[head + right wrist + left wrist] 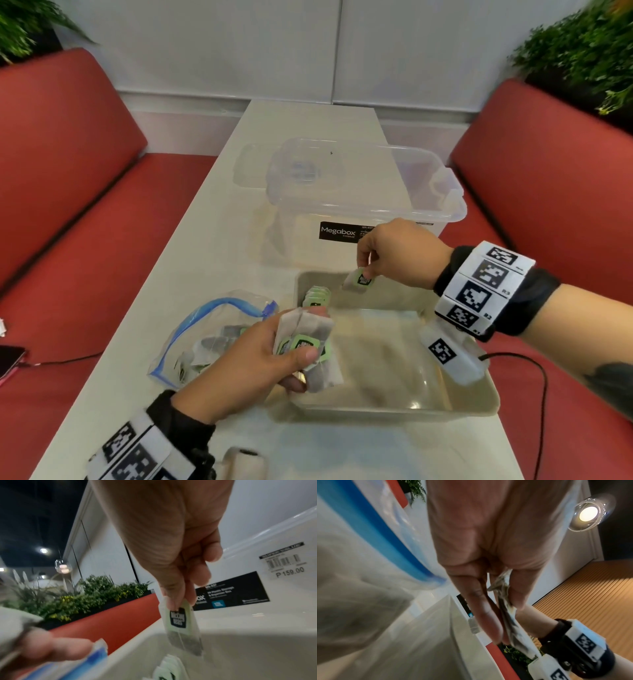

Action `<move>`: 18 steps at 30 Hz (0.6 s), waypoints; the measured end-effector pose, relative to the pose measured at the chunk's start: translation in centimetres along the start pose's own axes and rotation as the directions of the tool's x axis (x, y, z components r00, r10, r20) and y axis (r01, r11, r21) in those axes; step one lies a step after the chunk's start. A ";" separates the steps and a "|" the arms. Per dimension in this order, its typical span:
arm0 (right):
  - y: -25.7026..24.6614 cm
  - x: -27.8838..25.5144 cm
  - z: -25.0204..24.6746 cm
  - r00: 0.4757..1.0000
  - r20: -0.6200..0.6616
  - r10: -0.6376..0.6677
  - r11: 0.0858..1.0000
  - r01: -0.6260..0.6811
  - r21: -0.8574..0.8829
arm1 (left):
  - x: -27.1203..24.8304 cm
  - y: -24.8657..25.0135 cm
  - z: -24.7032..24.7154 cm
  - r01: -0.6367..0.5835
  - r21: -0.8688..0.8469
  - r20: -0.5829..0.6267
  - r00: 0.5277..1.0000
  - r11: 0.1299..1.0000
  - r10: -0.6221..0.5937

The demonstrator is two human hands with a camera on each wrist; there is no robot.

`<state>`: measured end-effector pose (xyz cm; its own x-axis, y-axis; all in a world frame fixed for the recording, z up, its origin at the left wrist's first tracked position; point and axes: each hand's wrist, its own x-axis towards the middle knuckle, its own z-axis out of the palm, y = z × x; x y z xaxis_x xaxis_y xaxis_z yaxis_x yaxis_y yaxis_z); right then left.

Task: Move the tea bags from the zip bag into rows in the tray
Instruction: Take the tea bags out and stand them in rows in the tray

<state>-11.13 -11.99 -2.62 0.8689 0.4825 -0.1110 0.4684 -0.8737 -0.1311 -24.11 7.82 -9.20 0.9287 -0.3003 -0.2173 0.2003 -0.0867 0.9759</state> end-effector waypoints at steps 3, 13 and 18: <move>0.4 1.2 1.3 0.999 0.046 0.015 0.996 -0.010 -0.094 | -0.9 -0.7 -0.4 0.036 0.048 0.029 0.999 0.998 -0.037; 0.0 3.8 4.9 0.991 0.112 -0.068 0.979 0.088 -0.185 | -2.1 -2.3 -0.8 0.126 0.080 0.121 0.983 0.989 -0.135; -0.1 4.3 5.6 0.992 0.118 -0.044 0.983 0.064 -0.174 | -2.2 -2.6 -0.6 0.114 0.095 0.116 0.985 0.989 -0.125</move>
<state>-8.31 -9.51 -8.57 0.8222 0.5245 -0.2210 0.5441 -0.8383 0.0349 -26.49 9.28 -11.24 0.8539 -0.3952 -0.3385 0.2745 -0.2104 0.9383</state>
